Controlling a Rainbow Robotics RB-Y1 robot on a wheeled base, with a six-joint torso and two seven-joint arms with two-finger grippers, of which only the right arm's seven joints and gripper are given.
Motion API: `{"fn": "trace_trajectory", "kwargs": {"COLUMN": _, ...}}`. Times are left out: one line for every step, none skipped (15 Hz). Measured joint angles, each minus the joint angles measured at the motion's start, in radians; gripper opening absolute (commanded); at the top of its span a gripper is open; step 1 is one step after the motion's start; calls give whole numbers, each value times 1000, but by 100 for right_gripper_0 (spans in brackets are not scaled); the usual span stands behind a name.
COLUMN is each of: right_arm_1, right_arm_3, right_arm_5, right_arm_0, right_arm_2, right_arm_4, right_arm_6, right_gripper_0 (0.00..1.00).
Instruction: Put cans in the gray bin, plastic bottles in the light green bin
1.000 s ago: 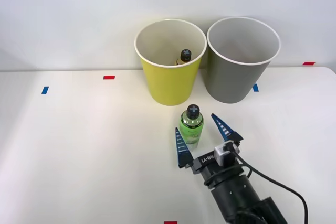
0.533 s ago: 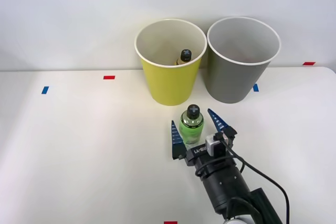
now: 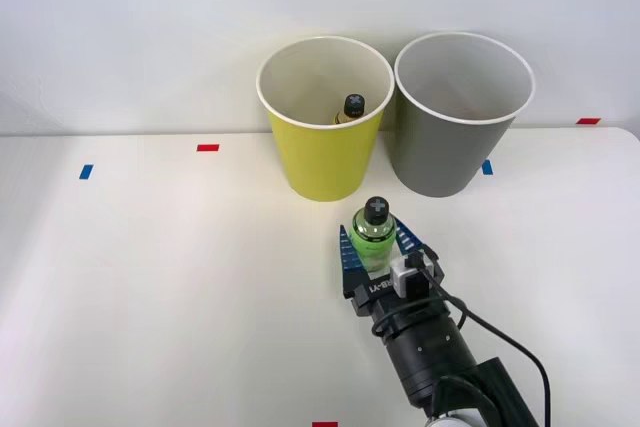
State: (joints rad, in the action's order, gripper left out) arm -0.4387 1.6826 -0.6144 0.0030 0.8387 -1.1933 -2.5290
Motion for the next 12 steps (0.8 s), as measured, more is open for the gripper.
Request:
{"fn": "trace_trajectory", "kwargs": {"right_arm_1": -1, "right_arm_3": 0, "right_arm_5": 0, "right_arm_0": 0, "right_arm_2": 0, "right_arm_4": 0, "right_arm_6": -2, "right_gripper_0": 0}}
{"fn": "trace_trajectory", "kwargs": {"right_arm_1": -2, "right_arm_3": 0, "right_arm_5": 0, "right_arm_0": 1, "right_arm_2": 0, "right_arm_4": 0, "right_arm_6": -4, "right_gripper_0": 0}}
{"fn": "trace_trajectory", "kwargs": {"right_arm_1": -3, "right_arm_3": 0, "right_arm_5": 0, "right_arm_0": 1, "right_arm_2": 0, "right_arm_4": 1, "right_arm_6": -4, "right_gripper_0": 0}}
{"fn": "trace_trajectory", "kwargs": {"right_arm_1": -4, "right_arm_3": 0, "right_arm_5": 0, "right_arm_0": 2, "right_arm_2": 0, "right_arm_4": 1, "right_arm_6": -4, "right_gripper_0": 0}}
{"fn": "trace_trajectory", "kwargs": {"right_arm_1": -5, "right_arm_3": 0, "right_arm_5": 0, "right_arm_0": 3, "right_arm_2": 0, "right_arm_4": 1, "right_arm_6": -5, "right_gripper_0": 0}}
{"fn": "trace_trajectory", "kwargs": {"right_arm_1": -5, "right_arm_3": 0, "right_arm_5": 0, "right_arm_0": 4, "right_arm_2": -1, "right_arm_4": 1, "right_arm_6": -5, "right_gripper_0": 0}}
{"fn": "trace_trajectory", "kwargs": {"right_arm_1": -6, "right_arm_3": 1, "right_arm_5": 0, "right_arm_0": 7, "right_arm_2": -4, "right_arm_4": 5, "right_arm_6": -4, "right_gripper_0": 0}}
{"fn": "trace_trajectory", "kwargs": {"right_arm_1": -7, "right_arm_3": 1, "right_arm_5": 0, "right_arm_0": 12, "right_arm_2": -9, "right_arm_4": 19, "right_arm_6": -1, "right_gripper_0": 0}}
{"fn": "trace_trajectory", "kwargs": {"right_arm_1": -8, "right_arm_3": 2, "right_arm_5": 5, "right_arm_0": 20, "right_arm_2": -20, "right_arm_4": 35, "right_arm_6": 4, "right_gripper_0": 0}}
{"fn": "trace_trajectory", "kwargs": {"right_arm_1": -8, "right_arm_3": 11, "right_arm_5": 37, "right_arm_0": 30, "right_arm_2": -41, "right_arm_4": 51, "right_arm_6": 8, "right_gripper_0": 0}}
{"fn": "trace_trajectory", "kwargs": {"right_arm_1": -7, "right_arm_3": 31, "right_arm_5": 96, "right_arm_0": 46, "right_arm_2": -75, "right_arm_4": 61, "right_arm_6": 12, "right_gripper_0": 0}}
{"fn": "trace_trajectory", "kwargs": {"right_arm_1": -7, "right_arm_3": 67, "right_arm_5": 169, "right_arm_0": 68, "right_arm_2": -115, "right_arm_4": 68, "right_arm_6": 14, "right_gripper_0": 0}}
